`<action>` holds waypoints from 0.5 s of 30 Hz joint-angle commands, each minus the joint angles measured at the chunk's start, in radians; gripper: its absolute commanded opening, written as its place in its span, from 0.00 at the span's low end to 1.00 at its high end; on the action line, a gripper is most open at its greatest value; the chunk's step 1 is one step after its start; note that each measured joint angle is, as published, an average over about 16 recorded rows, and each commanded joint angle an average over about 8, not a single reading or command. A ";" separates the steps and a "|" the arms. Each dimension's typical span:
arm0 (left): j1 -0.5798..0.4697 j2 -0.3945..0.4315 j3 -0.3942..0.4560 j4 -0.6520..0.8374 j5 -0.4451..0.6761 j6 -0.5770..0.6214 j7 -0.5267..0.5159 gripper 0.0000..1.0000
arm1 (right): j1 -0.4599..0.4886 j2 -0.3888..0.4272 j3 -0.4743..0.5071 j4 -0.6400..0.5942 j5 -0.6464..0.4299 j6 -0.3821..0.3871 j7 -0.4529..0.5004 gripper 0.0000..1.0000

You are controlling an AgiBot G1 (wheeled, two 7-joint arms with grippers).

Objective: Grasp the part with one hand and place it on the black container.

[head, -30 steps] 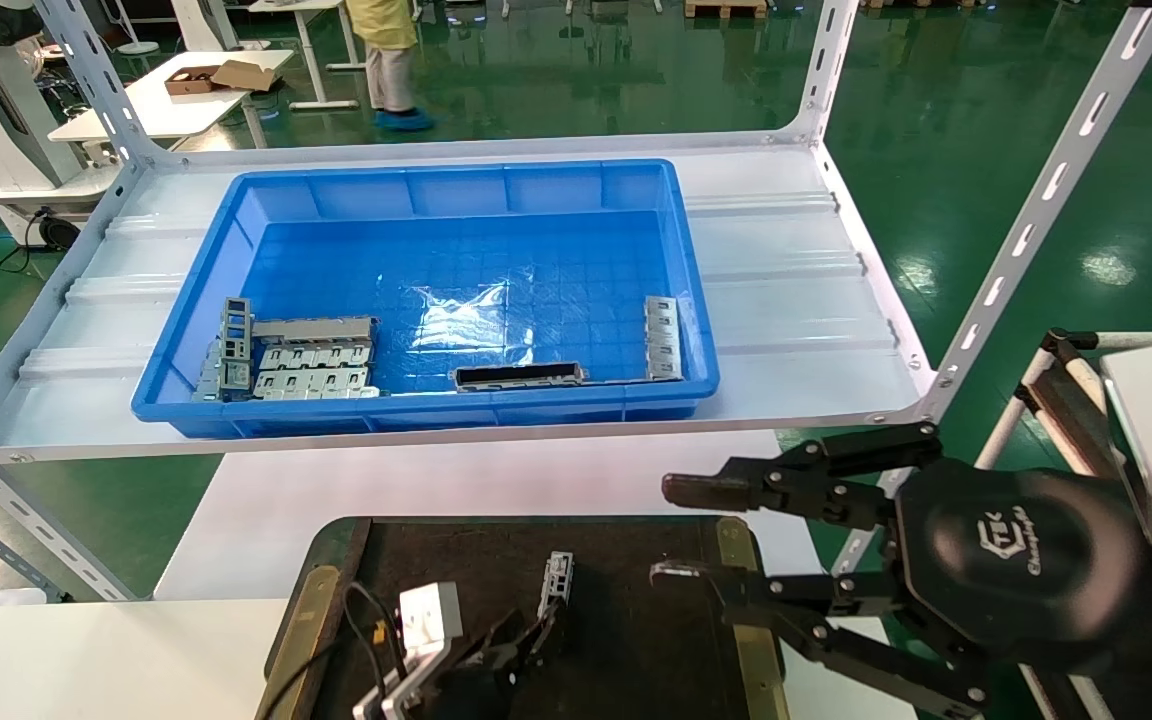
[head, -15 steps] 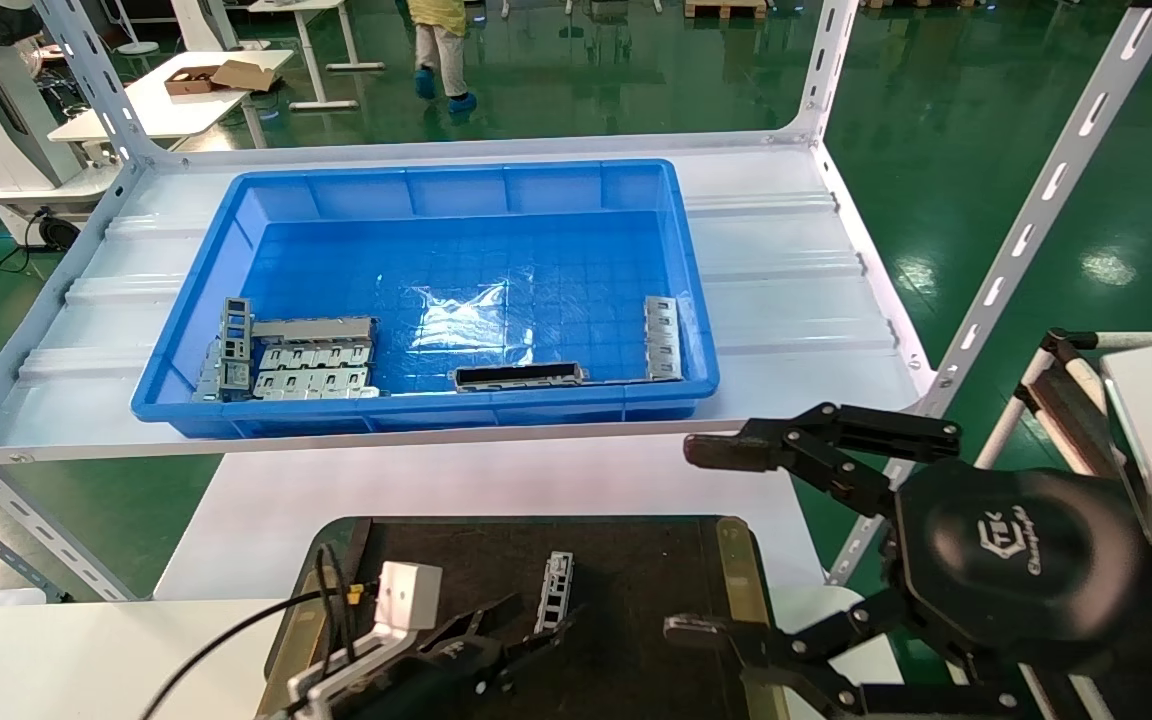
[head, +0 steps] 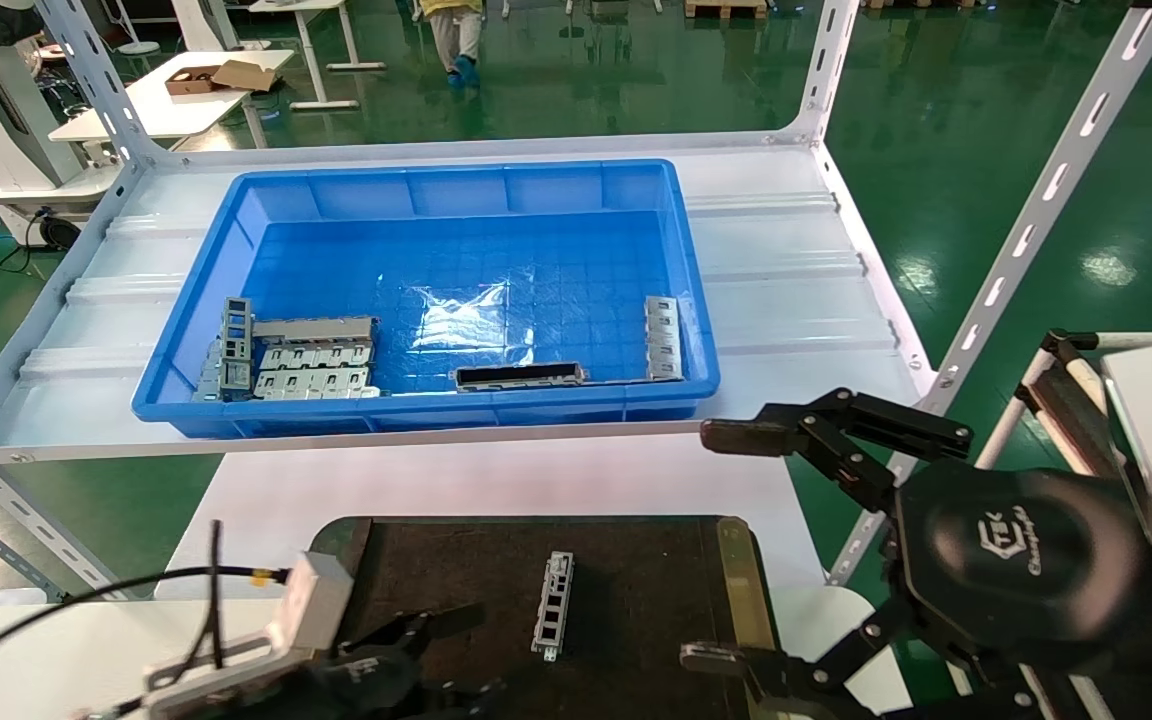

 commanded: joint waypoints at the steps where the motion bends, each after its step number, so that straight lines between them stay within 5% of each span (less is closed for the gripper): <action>1: -0.012 -0.030 -0.011 0.009 -0.008 0.063 0.014 1.00 | 0.000 0.000 0.000 0.000 0.000 0.000 0.000 1.00; 15: -0.131 -0.146 -0.051 0.082 -0.033 0.379 0.065 1.00 | 0.000 0.000 -0.001 0.000 0.001 0.000 0.000 1.00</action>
